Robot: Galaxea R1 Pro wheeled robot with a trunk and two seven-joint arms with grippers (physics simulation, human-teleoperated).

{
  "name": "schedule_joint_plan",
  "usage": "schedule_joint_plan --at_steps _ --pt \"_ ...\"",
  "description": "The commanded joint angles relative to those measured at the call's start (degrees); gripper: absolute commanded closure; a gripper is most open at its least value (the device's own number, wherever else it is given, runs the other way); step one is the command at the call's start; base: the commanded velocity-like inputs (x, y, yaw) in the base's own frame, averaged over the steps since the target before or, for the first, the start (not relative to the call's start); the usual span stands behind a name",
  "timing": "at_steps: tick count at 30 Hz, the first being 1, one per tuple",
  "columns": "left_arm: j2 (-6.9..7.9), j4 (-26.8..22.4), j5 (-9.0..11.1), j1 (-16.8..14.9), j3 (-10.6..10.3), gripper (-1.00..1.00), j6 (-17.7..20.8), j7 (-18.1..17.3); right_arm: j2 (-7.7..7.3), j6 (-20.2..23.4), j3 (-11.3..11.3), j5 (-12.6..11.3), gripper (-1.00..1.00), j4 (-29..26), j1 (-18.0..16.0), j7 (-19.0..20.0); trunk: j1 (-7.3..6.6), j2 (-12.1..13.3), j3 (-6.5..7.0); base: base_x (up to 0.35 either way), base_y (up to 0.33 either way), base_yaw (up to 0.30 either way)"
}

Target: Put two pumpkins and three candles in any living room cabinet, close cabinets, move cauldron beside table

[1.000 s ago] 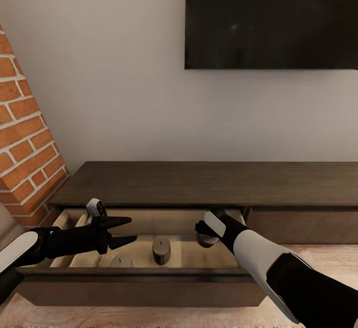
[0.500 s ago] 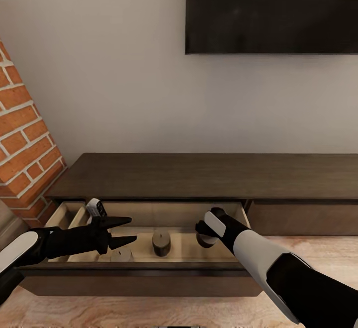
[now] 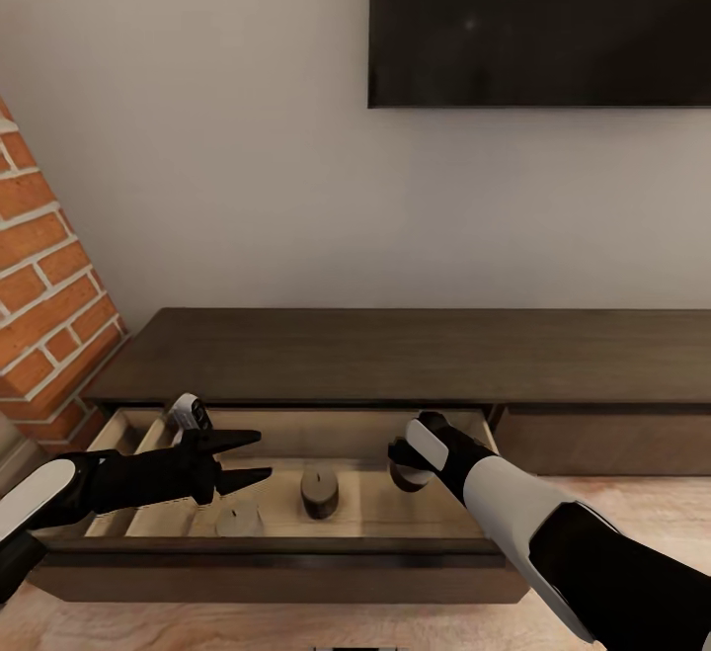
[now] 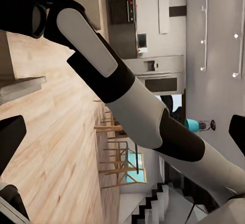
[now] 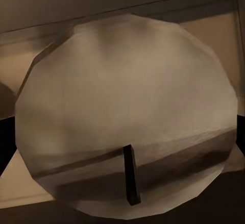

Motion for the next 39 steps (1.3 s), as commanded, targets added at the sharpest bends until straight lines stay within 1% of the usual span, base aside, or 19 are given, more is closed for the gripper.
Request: schedule_joint_plan --at_steps 1,14,23,27,33,37,39 --pt "0.05 0.03 -0.4 -0.06 -0.15 -1.0 0.0 -0.58 -0.03 0.14 0.46 -0.51 1.0 -0.07 -0.05 -0.41 0.02 -0.02 -0.05 0.251 0.0 0.0" --pt "0.06 0.03 -0.4 -0.06 -0.12 -1.0 0.0 -0.58 -0.03 0.14 0.46 -0.52 1.0 -0.04 -0.05 -0.41 0.02 -0.02 -0.05 0.037 0.0 0.0" --pt "0.06 0.03 -0.4 -0.06 -0.12 -1.0 0.0 -0.58 -0.03 0.14 0.49 -0.49 1.0 -0.08 -0.05 -0.41 0.25 -0.14 -2.05 0.0 0.0 0.0" --pt "0.05 0.03 -0.4 -0.06 -0.12 -1.0 0.0 -0.58 -0.03 0.14 0.49 -0.51 1.0 -0.05 -0.05 -0.41 0.25 -0.14 -2.05 0.0 0.0 0.0" --pt "0.05 0.03 -0.4 -0.06 -0.14 -1.0 0.0 -0.58 -0.03 0.14 0.52 -0.46 1.0 -0.04 -0.05 -0.41 0.41 -0.22 -3.38 0.0 0.0 0.0" --pt "0.05 0.03 -0.4 -0.06 -0.2 -1.0 0.0 -0.58 -0.03 0.14 0.54 -0.45 1.0 0.19 -0.05 -0.41 0.41 -0.22 -3.38 0.0 0.0 0.0" --pt "0.05 0.03 -0.4 -0.06 -0.2 -1.0 0.0 -0.58 -0.03 0.14 0.55 -0.45 1.0 0.26 -0.05 -0.41 0.46 -0.25 -3.82 0.0 0.0 0.0"
